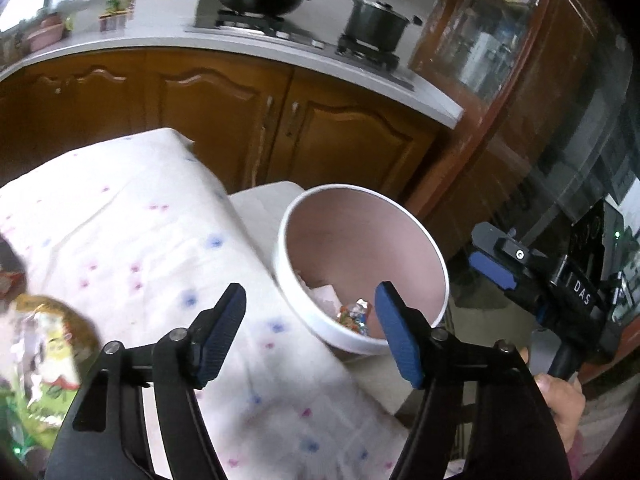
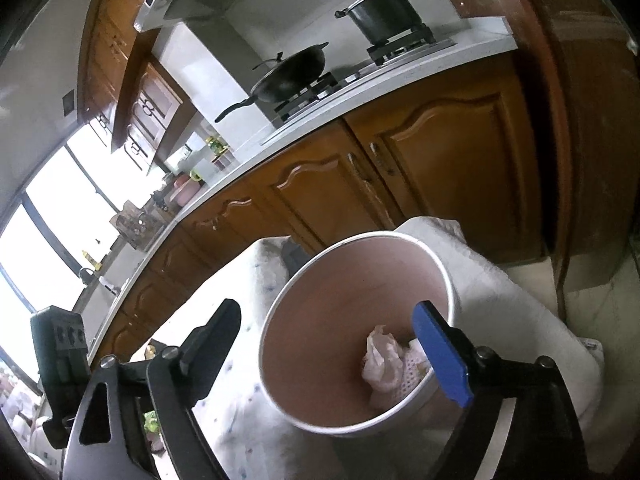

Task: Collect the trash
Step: 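Carry both wrappers to the white bin and release them inside, then move both tools back over the table toward the remaining trash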

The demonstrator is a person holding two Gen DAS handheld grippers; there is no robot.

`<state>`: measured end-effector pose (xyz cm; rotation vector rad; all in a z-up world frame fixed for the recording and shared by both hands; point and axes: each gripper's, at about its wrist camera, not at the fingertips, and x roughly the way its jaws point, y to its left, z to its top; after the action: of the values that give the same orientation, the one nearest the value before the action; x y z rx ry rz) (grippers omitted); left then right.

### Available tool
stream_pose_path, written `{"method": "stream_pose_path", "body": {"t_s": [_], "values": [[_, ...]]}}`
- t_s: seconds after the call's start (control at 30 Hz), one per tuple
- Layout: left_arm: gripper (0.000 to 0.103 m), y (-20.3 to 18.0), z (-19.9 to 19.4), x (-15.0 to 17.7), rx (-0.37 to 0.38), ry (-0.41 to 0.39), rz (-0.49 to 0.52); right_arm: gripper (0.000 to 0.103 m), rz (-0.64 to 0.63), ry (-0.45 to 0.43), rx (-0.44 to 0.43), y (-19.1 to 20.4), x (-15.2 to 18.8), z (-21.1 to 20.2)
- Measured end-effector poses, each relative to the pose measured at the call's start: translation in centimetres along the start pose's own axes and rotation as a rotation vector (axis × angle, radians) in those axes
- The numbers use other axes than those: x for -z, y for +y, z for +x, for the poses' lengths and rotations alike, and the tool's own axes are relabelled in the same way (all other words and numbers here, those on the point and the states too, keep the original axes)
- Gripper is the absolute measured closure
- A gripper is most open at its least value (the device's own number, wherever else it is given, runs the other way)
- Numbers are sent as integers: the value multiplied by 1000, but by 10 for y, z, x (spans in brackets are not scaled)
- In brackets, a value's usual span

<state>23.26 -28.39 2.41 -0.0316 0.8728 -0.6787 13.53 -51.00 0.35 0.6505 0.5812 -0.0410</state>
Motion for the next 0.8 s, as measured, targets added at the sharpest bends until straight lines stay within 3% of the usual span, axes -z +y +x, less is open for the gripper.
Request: {"method": "stream_pose_path", "body": {"t_s": [0.8], "values": [[33, 95, -120, 64, -145, -150, -156, 10, -122, 96, -149, 103, 57, 8]]}}
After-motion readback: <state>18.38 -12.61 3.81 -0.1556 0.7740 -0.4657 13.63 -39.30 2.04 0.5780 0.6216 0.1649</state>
